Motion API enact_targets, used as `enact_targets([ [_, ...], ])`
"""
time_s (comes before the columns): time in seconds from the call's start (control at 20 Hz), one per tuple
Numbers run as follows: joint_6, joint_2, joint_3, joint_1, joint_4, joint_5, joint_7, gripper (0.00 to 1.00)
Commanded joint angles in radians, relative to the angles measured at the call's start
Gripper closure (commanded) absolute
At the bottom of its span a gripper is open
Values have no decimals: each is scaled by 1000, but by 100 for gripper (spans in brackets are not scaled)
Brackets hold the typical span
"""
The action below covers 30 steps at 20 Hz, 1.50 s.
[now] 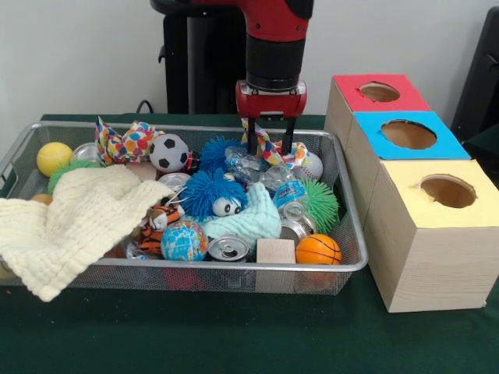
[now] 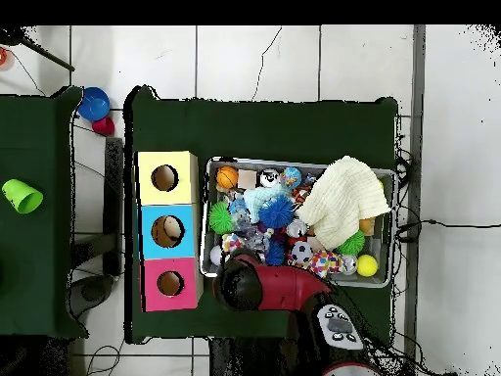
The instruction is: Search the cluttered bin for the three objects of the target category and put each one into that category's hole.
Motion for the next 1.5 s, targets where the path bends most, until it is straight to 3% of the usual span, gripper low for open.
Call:
enact_targets([
  [0.05,4,89,27,0,-61,-33,101,0],
  [0.35,66,44,62,-16,-35,-34,71,0],
  [0.6,52,44,27,14,-54,-41,77,0],
  [0.65,55,46,10,27,-60,-35,86,100],
  [1.05,9,-13,14,47,-50,-53,87,100],
  [1.2,82,-130,-24,102,-12,-25,110,100],
  [1.35,194,-292,-38,139,30,20,122,100],
  [1.5,258,-397,-53,173,57,67,166,100],
])
